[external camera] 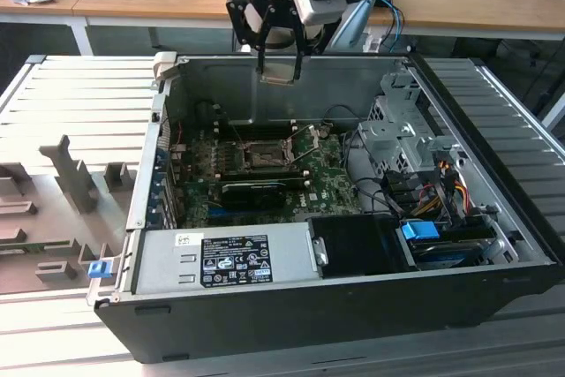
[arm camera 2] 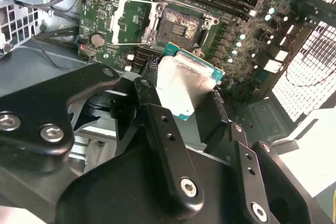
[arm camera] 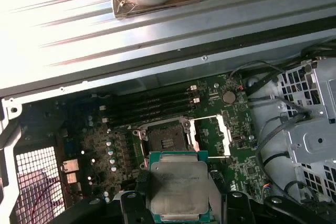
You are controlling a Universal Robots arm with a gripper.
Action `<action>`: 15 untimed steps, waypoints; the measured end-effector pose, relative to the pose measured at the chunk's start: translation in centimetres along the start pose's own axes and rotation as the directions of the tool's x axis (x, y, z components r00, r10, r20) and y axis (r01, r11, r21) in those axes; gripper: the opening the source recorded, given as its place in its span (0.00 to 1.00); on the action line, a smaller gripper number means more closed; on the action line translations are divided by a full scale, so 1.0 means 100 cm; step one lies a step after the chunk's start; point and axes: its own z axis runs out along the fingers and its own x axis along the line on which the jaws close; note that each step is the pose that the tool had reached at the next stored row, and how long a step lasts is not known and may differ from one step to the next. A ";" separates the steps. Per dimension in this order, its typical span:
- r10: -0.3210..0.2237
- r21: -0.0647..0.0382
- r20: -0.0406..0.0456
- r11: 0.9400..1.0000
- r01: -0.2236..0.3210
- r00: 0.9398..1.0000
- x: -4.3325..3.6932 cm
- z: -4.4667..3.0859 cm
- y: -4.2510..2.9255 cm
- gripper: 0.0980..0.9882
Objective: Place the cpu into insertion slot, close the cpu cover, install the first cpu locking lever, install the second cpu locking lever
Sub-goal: 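Place the cpu into insertion slot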
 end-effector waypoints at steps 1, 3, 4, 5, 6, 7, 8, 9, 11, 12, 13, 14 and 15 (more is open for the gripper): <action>0.010 0.000 0.001 1.000 -0.010 1.000 0.0001 0.0001 -0.0001 0.48; 0.028 -0.001 0.002 1.000 -0.028 1.000 0.0002 0.0004 -0.0001 0.48; 0.041 -0.001 0.004 0.999 -0.041 0.999 0.0004 0.0005 -0.0002 0.48; 0.050 -0.001 0.004 0.999 -0.050 0.999 0.0004 0.0006 -0.0002 0.48; 0.056 -0.001 0.005 0.998 -0.056 0.998 0.0004 0.0007 -0.0002 0.48; 0.061 -0.001 0.005 0.998 -0.061 0.998 0.0004 0.0007 -0.0002 0.48; 0.071 -0.002 0.006 0.997 -0.071 0.997 0.0004 0.0008 -0.0002 0.48; 0.081 -0.002 0.007 0.997 -0.081 0.997 0.0004 0.0009 -0.0002 0.48; 0.100 -0.002 0.009 0.995 -0.100 0.995 0.0004 0.0010 -0.0002 0.48; 0.116 -0.003 0.010 0.993 -0.116 0.993 0.0004 0.0010 -0.0002 0.48; 0.127 -0.003 0.011 0.992 -0.127 0.992 0.0004 0.0011 -0.0002 0.48; 0.139 -0.003 0.012 0.990 -0.139 0.990 0.0004 0.0011 -0.0002 0.48; 0.153 -0.004 0.013 0.988 -0.153 0.988 0.0004 0.0011 -0.0002 0.48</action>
